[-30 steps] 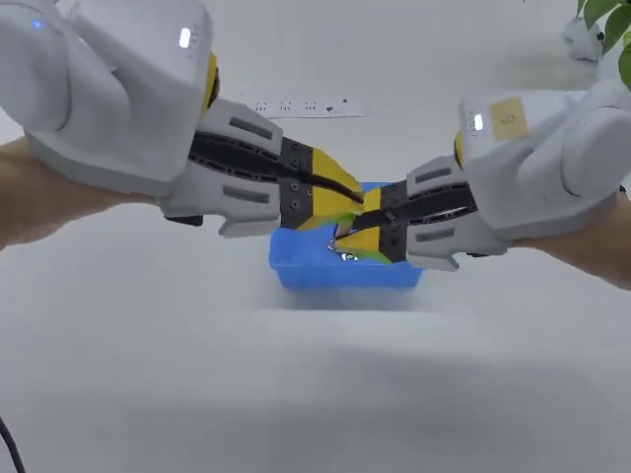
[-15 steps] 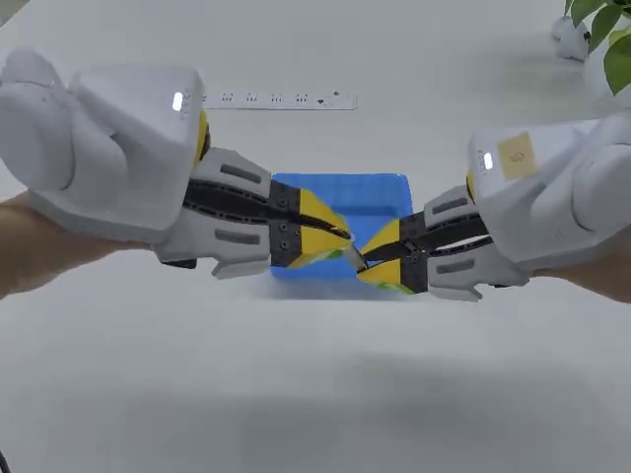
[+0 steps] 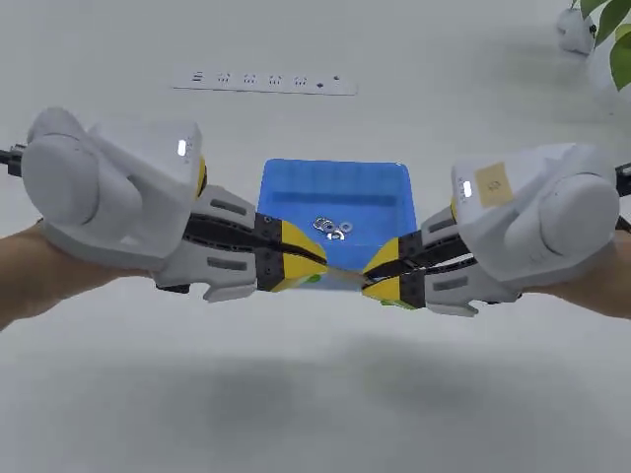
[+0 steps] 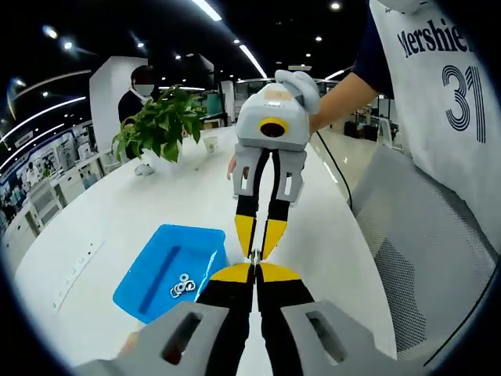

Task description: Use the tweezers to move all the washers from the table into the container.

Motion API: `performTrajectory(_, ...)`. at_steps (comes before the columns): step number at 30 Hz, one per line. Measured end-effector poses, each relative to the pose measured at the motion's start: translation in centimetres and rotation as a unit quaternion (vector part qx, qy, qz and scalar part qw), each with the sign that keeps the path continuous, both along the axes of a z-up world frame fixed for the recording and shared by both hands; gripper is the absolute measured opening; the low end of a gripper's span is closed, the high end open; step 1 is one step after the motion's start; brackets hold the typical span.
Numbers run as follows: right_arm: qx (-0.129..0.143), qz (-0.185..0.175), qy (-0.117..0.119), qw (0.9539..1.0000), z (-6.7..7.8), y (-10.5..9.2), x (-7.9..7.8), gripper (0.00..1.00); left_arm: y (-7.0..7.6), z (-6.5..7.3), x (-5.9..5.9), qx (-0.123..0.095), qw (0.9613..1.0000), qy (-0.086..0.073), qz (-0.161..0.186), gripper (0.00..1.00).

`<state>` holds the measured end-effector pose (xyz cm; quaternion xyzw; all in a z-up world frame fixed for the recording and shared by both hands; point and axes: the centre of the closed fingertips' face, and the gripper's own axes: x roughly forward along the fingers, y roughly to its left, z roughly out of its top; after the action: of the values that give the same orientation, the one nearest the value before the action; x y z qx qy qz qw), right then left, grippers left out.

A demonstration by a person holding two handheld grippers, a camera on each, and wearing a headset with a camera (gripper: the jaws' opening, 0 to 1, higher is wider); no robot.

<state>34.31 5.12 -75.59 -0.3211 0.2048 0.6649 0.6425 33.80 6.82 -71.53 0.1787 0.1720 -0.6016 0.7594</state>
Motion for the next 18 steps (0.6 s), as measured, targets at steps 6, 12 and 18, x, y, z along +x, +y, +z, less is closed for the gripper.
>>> performTrajectory(6,-0.032,0.004,0.003,0.9995,-2.5,-0.4,0.4,0.09,0.1,-3.0,0.2,0.011,0.9995,0.03,0.004,0.05)
performTrajectory(12,-0.045,-0.001,0.011,0.9989,-3.7,-0.4,0.8,0.09,0.6,-6.0,0.5,0.039,0.9979,0.051,0.011,0.05)
performTrajectory(18,-0.061,-0.002,0.014,0.998,-4.9,-0.3,0.9,0.09,0.8,-7.3,0.6,0.053,0.9966,0.061,0.014,0.05)
